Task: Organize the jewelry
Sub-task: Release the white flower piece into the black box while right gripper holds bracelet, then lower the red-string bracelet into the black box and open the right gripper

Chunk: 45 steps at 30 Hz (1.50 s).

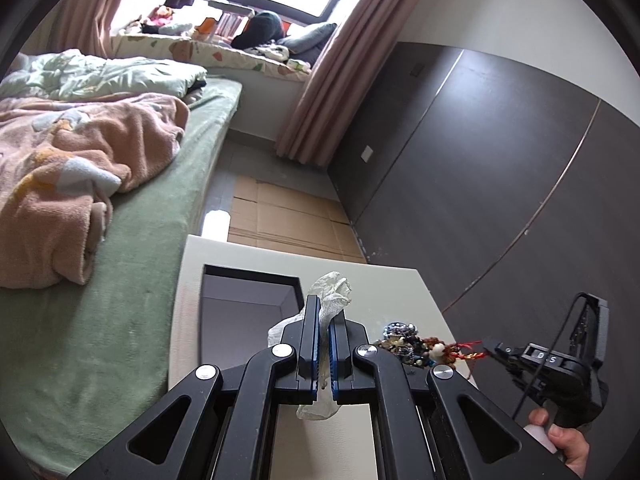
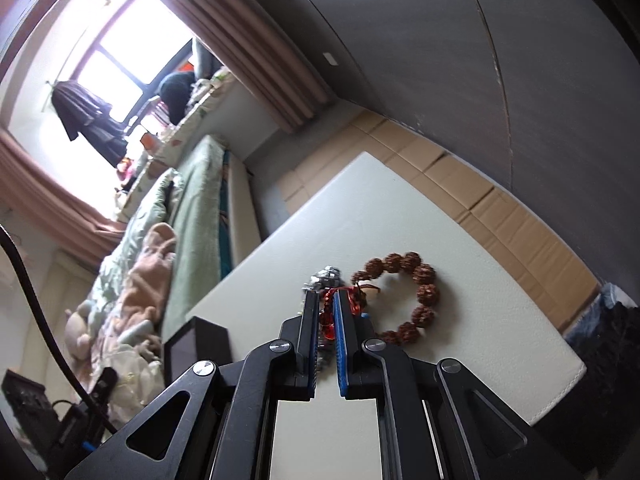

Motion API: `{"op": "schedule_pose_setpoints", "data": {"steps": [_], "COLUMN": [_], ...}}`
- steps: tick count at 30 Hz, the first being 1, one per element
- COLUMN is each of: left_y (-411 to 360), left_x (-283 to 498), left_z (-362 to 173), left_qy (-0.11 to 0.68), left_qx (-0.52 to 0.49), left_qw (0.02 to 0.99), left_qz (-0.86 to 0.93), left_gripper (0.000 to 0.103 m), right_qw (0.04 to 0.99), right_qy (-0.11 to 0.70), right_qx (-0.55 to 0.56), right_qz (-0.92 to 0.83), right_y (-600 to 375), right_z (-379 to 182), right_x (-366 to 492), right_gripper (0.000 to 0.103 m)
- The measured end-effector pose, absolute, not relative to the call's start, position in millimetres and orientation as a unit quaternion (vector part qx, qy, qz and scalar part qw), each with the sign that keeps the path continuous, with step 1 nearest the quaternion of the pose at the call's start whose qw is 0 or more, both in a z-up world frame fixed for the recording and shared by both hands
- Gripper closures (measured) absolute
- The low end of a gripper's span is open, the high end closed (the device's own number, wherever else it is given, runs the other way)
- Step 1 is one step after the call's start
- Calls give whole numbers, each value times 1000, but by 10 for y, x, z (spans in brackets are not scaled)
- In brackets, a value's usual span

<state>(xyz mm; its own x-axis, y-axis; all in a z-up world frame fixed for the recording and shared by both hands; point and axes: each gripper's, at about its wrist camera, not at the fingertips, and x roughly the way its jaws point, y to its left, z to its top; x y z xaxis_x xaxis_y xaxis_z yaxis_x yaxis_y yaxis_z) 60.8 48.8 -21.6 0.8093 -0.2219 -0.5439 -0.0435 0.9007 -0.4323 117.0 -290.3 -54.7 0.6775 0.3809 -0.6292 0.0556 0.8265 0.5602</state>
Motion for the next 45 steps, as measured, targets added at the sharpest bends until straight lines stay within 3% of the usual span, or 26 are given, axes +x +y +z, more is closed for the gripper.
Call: {"op": "schedule_pose_setpoints", "data": {"steps": [8, 22, 24, 25, 26, 28, 29, 41, 42, 45], "left_y": [632, 798, 805, 816, 841, 915, 944, 1167, 1185, 1204], "left_x": [586, 754, 840, 887, 910, 885, 851, 682, 677, 663], "left_z": [-254, -325, -370, -403, -423, -441, -428, -330, -334, -360], "left_qy": [306, 321, 341, 354, 360, 353, 344, 313, 312, 314], "left_qx": [-226, -262, -267, -273, -280, -305, -312, -312, -314, -321], "left_qw": [924, 910, 901, 894, 889, 884, 885, 897, 896, 893], "left_qz": [-31, -27, -30, -31, -31, -25, -19, 16, 18, 22], "left_gripper": [100, 99, 91, 78, 56, 31, 26, 25, 25, 25], "right_qw": [881, 867, 866, 864, 862, 857, 855, 812, 799, 785], "right_qy": [338, 353, 352, 352, 352, 351, 350, 399, 413, 440], "right_qx": [301, 297, 295, 294, 294, 293, 292, 269, 268, 260], "right_qz": [138, 186, 199, 208, 219, 237, 248, 329, 344, 350], "right_y": [-2750, -2332, -2235, -2167, -2087, -1954, -1869, -1026, -956, -847], "right_z": [-341, -412, -417, -419, -417, -419, -416, -640, -689, -771], "right_x": [1100, 1246, 1247, 1252, 1257, 1262, 1267, 1432, 1460, 1484], "right_gripper": [94, 94, 94, 94, 94, 94, 94, 94, 90, 51]}}
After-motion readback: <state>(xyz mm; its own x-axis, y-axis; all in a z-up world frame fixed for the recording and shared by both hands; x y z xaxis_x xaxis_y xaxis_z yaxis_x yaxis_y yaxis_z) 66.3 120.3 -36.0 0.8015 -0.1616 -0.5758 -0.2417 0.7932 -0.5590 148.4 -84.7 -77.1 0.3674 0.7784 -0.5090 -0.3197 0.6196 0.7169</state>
